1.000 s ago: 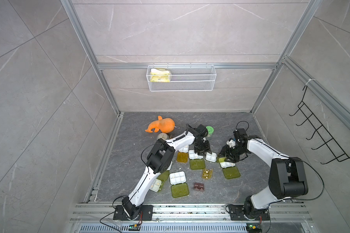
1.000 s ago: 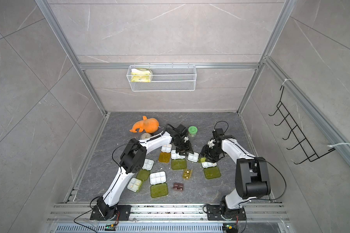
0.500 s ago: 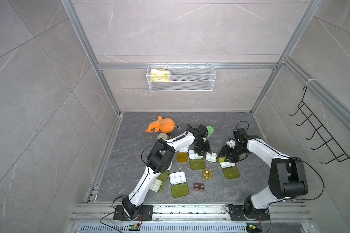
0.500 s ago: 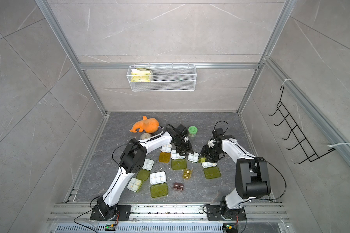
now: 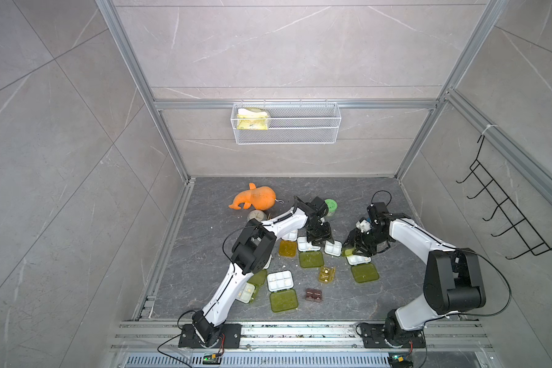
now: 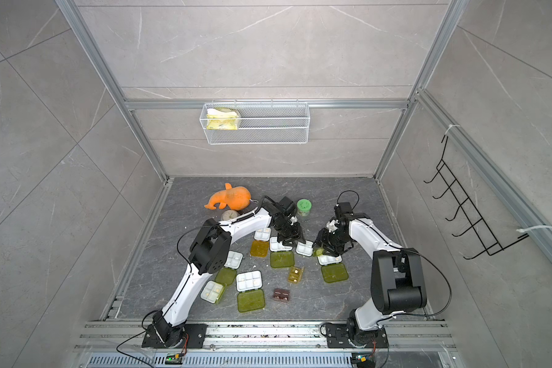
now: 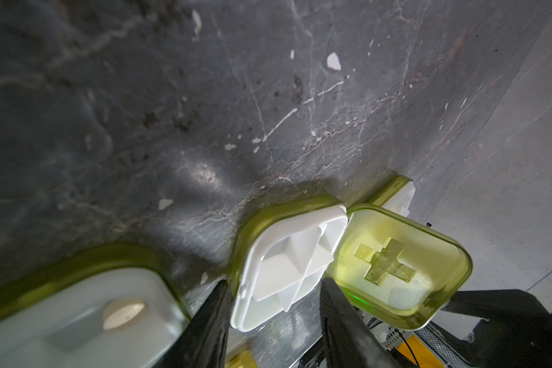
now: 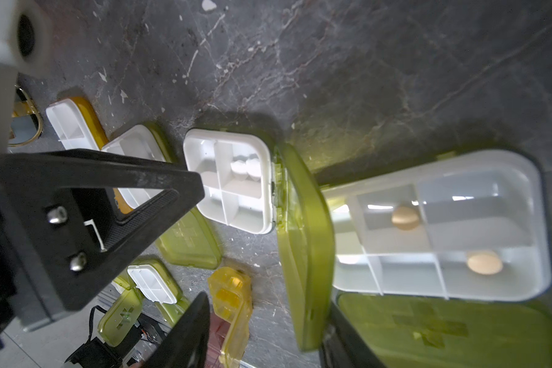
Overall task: Close pillboxes
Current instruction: Close the lid on the pillbox.
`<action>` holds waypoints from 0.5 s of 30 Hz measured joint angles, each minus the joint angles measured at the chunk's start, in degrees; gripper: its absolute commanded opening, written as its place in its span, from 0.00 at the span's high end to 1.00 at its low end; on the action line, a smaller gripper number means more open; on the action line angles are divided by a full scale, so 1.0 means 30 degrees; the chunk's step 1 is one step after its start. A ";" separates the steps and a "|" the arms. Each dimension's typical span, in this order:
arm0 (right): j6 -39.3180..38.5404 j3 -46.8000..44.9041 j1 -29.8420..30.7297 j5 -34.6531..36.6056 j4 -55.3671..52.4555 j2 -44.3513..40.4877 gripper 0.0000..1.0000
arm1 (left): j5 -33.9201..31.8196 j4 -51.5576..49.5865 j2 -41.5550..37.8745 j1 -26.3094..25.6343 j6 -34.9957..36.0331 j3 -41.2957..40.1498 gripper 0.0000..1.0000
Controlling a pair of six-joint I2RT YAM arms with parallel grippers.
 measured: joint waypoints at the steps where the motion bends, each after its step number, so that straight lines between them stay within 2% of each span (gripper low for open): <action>1: 0.0000 0.0073 0.0102 -0.0015 0.0007 0.0000 0.45 | 0.0000 0.0007 0.0000 0.0000 0.0000 0.0000 0.52; 15: 0.0015 0.0714 0.1202 -0.0066 0.0073 0.0073 0.45 | 0.0022 0.0000 0.0000 -0.0007 0.0000 0.0000 0.53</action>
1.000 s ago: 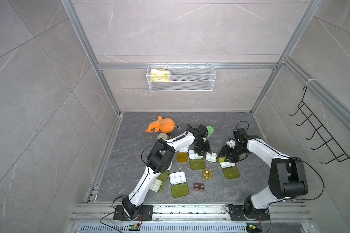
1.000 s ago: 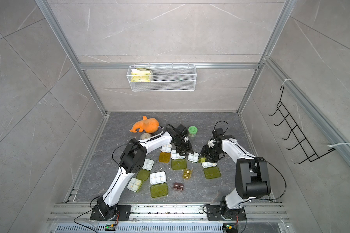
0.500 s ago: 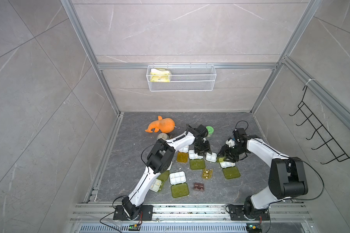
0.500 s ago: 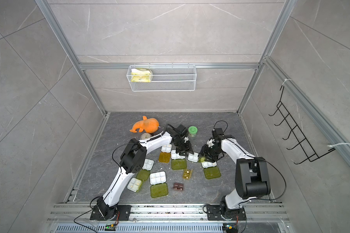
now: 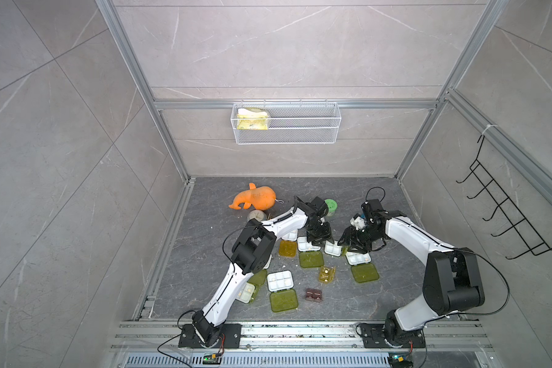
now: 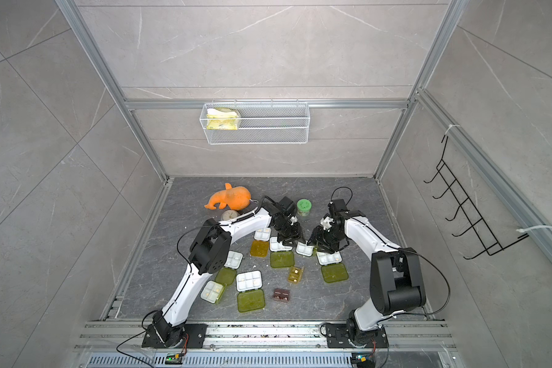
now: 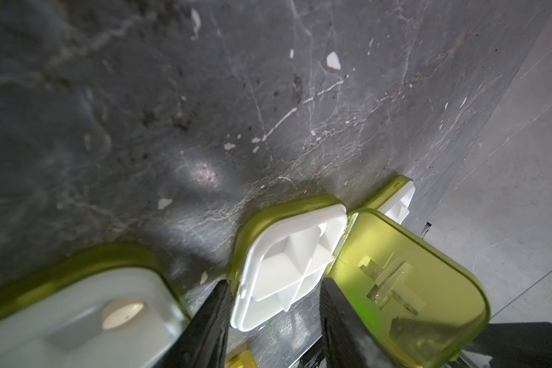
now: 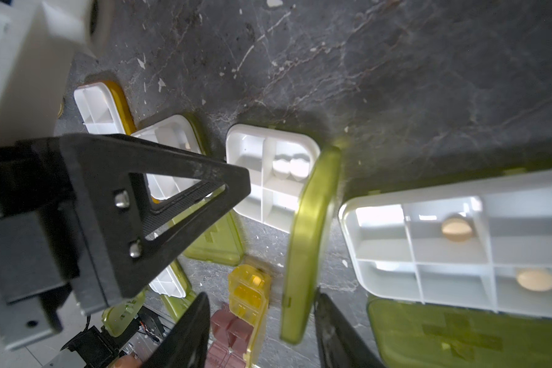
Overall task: Close pillboxes
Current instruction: Close the lid on the pillbox.
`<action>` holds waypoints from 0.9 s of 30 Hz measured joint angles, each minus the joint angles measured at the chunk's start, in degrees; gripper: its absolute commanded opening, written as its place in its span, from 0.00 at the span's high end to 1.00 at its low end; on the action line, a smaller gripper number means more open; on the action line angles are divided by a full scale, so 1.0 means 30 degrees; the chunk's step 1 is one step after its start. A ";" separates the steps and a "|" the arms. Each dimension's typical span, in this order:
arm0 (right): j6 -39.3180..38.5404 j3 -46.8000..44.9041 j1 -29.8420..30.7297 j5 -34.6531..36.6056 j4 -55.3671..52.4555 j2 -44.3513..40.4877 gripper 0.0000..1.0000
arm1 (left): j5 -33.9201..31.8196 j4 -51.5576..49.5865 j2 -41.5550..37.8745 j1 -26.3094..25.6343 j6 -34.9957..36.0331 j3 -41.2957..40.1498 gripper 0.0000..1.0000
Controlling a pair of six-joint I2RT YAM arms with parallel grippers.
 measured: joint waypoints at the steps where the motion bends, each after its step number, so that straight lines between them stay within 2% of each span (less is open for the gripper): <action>1: 0.0007 0.0036 0.0051 0.0000 0.0000 0.0044 0.45 | 0.0000 0.0000 0.0000 -0.0007 0.0000 0.0000 0.53; 27: 0.0138 0.0576 0.1144 -0.0015 0.0408 0.0692 0.45 | 0.0007 0.0007 0.0000 -0.0007 0.0000 0.0000 0.53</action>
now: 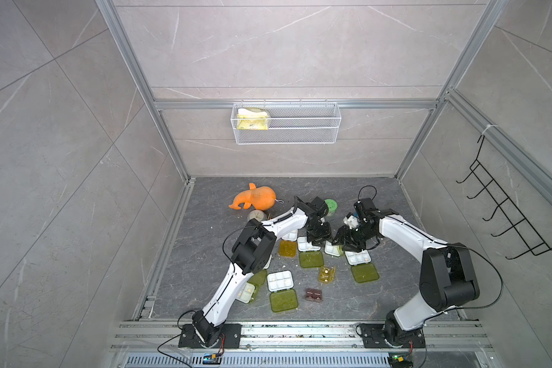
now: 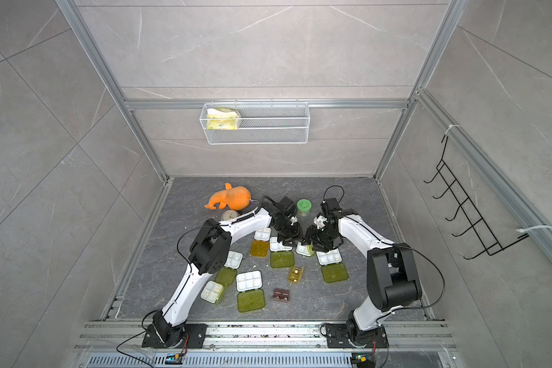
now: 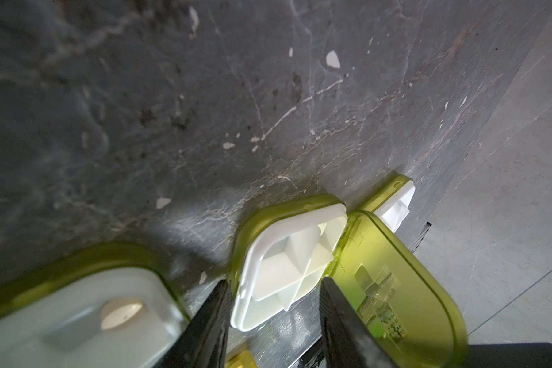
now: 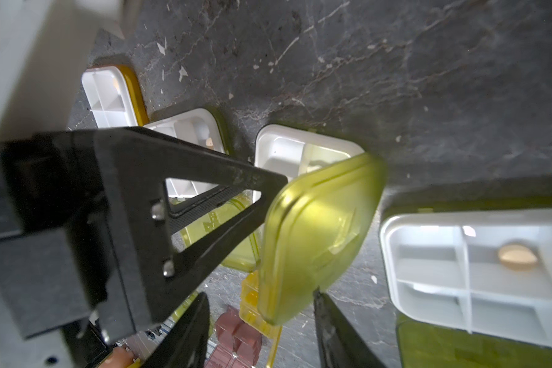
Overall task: Close pillboxes
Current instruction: Close the lid on the pillbox.
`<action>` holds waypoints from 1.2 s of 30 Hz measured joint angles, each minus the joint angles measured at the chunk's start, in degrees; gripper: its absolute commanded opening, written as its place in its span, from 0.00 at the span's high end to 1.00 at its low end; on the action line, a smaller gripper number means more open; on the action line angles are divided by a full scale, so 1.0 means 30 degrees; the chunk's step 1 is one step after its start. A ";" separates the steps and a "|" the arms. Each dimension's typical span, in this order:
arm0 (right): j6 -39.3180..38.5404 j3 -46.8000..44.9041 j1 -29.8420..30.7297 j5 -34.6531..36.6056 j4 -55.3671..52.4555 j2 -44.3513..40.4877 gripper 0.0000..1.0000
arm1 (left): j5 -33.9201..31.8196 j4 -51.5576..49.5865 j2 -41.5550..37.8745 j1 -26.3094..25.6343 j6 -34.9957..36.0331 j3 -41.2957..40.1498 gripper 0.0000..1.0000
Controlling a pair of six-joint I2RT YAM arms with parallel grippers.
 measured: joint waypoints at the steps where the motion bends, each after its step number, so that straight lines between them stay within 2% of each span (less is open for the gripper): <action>1: 0.0000 0.0000 0.0029 0.0000 0.0015 0.0000 0.45 | 0.0000 0.0000 0.0000 0.0000 0.0000 0.0000 0.53; 36: 0.0080 0.0546 0.0605 -0.0692 0.0036 0.0284 0.44 | -0.0568 -0.0211 0.0000 0.0073 0.0539 0.0000 0.54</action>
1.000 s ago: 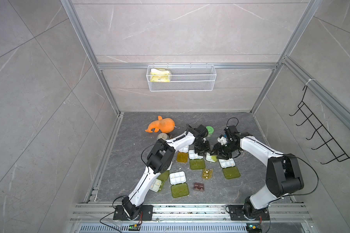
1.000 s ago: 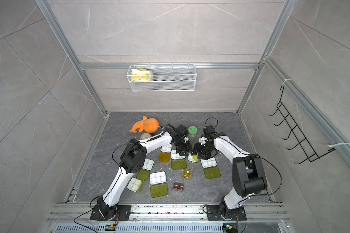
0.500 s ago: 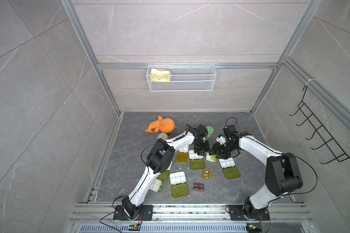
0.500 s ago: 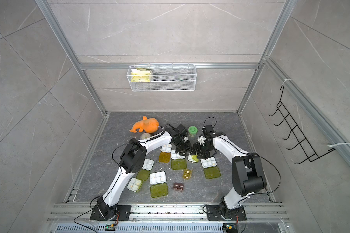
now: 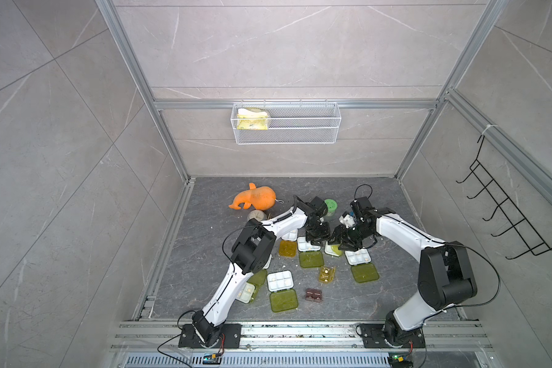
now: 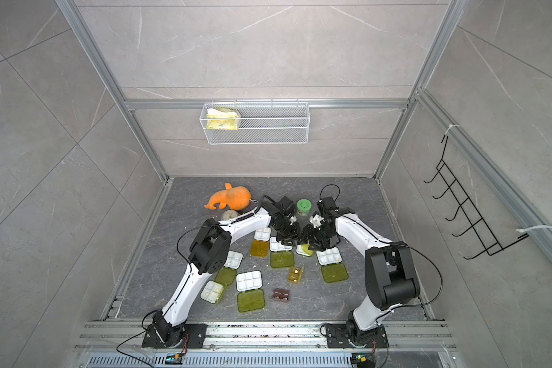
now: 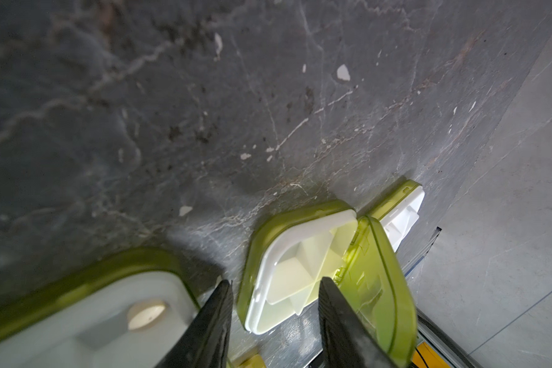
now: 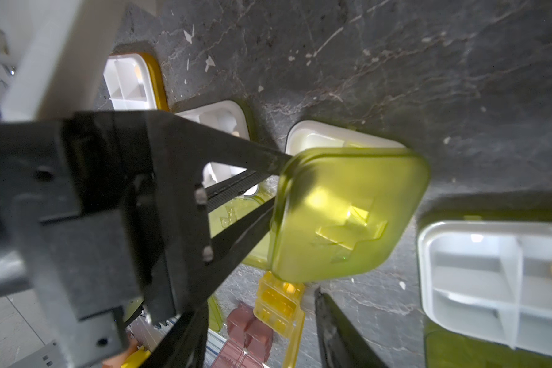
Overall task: Close pillboxes
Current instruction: Close the lid on the pillbox.
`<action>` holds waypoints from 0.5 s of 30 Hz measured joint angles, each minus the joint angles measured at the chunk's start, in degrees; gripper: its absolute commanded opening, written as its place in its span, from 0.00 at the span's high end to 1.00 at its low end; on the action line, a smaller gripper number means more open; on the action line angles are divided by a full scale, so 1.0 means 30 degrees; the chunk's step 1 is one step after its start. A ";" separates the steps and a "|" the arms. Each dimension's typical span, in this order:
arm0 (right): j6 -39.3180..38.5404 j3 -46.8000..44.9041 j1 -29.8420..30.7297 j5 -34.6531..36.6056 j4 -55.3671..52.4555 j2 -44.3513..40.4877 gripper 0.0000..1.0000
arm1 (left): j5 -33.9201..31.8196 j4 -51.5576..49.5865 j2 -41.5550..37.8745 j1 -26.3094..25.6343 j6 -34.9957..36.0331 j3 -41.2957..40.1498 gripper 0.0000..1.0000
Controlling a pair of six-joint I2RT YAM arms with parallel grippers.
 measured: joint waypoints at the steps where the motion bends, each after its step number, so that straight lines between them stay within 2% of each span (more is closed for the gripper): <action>1: 0.0000 0.0022 0.0015 -0.0015 -0.0007 0.0000 0.44 | -0.0015 -0.0022 0.0000 0.0000 0.0036 0.0000 0.54; 15: 0.0204 0.0029 0.0015 -0.0153 0.0255 -0.0015 0.44 | -0.0510 -0.0248 -0.0182 0.0102 0.0350 -0.0007 0.54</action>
